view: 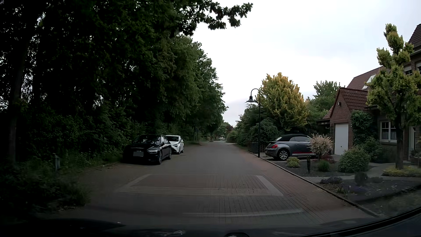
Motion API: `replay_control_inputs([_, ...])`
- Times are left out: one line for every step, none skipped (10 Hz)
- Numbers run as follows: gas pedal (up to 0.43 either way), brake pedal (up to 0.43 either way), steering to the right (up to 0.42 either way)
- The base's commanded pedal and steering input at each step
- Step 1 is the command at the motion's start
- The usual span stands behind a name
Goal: Follow the waypoints while adhering to traffic rules and regulations
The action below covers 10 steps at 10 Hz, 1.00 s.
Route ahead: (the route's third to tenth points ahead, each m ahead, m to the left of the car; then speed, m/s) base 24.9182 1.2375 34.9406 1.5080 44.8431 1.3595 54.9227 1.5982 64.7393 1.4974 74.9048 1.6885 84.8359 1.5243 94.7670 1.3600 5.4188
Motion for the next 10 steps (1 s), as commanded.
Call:
replay_control_inputs([0.098,0.0,0.006])
replay_control_inputs([0.098,0.0,0.006])
replay_control_inputs([0.098,0.0,0.006])
replay_control_inputs([0.098,0.0,0.006])
replay_control_inputs([0.098,0.0,0.006])
replay_control_inputs([0.098,0.0,0.006])
replay_control_inputs([0.098,0.0,0.006])
replay_control_inputs([0.098,0.0,0.006])
replay_control_inputs([0.098,0.0,0.006])
replay_control_inputs([0.098,0.0,0.005])
